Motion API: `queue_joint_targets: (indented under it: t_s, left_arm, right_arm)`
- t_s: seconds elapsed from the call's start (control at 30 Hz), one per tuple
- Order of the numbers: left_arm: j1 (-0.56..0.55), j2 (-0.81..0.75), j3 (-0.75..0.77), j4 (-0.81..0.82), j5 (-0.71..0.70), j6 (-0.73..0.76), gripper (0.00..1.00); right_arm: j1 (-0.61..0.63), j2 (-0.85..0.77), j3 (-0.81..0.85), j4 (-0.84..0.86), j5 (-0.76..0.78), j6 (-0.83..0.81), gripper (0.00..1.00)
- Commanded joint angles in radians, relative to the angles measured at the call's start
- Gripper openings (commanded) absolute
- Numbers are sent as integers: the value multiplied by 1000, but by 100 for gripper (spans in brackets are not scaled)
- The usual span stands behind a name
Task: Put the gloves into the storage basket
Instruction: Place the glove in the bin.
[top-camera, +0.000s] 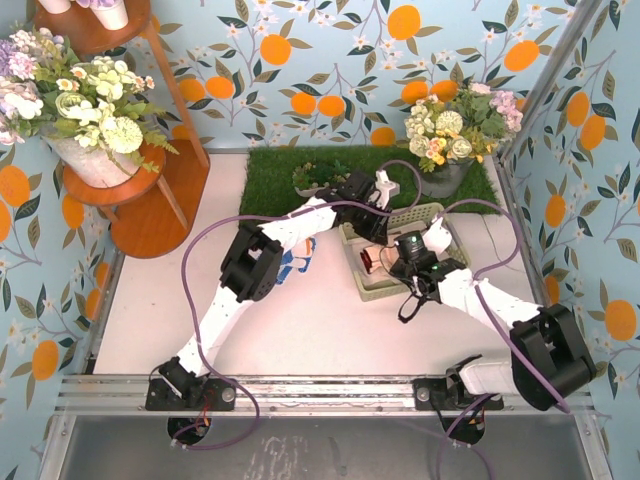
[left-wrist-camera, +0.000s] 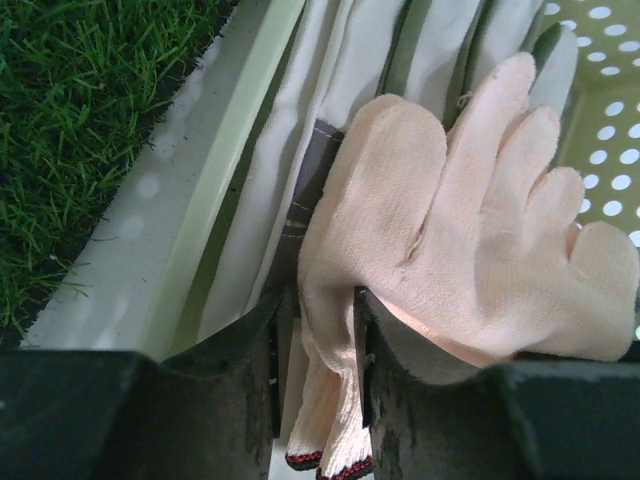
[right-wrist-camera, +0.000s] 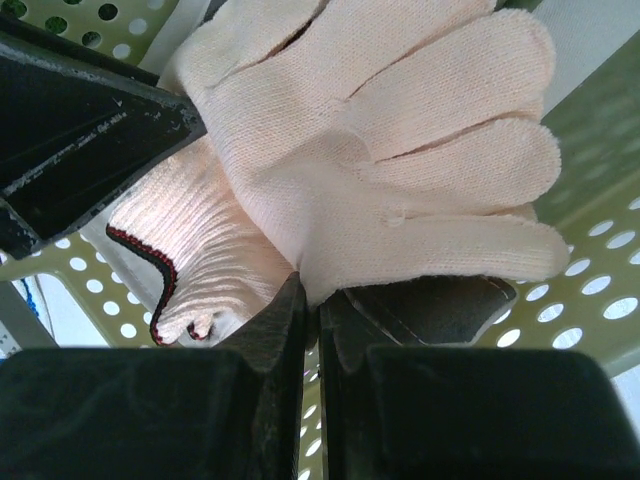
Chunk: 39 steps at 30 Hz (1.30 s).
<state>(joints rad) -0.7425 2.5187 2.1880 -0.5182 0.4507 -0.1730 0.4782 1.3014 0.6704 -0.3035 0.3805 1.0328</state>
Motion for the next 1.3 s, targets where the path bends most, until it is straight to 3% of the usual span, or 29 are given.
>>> queue_joint_targets:
  t_s: [0.0,0.3,0.53,0.77,1.07,1.13,1.27]
  left_arm:
    - [48,-97,-87,140,-84,-6,37]
    - [59,-239,-163,133,-139,-6,55]
    - [68,-423,-328,180,-165,-37,69]
    - [68,-635,-598,256,-237,-88,73]
    - [73,-856,-808,284,-337,-138,76]
    - [77,-903,-854,291,-355,-151,77]
    - [83,-999,-953,294,-396,-172,80]
  right_arm:
    - [-3,-6,-9,-64,0,16,0]
    - [5,-33,-37,-69,31,85,0]
    - [43,37,-6,-46,32,112,0]
    - [70,73,-11,-13,84,199,0]
    - [80,82,24,-35,106,119,0]
    - [82,70,15,-29,105,101,5]
    - [82,39,11,-23,96,60,28]
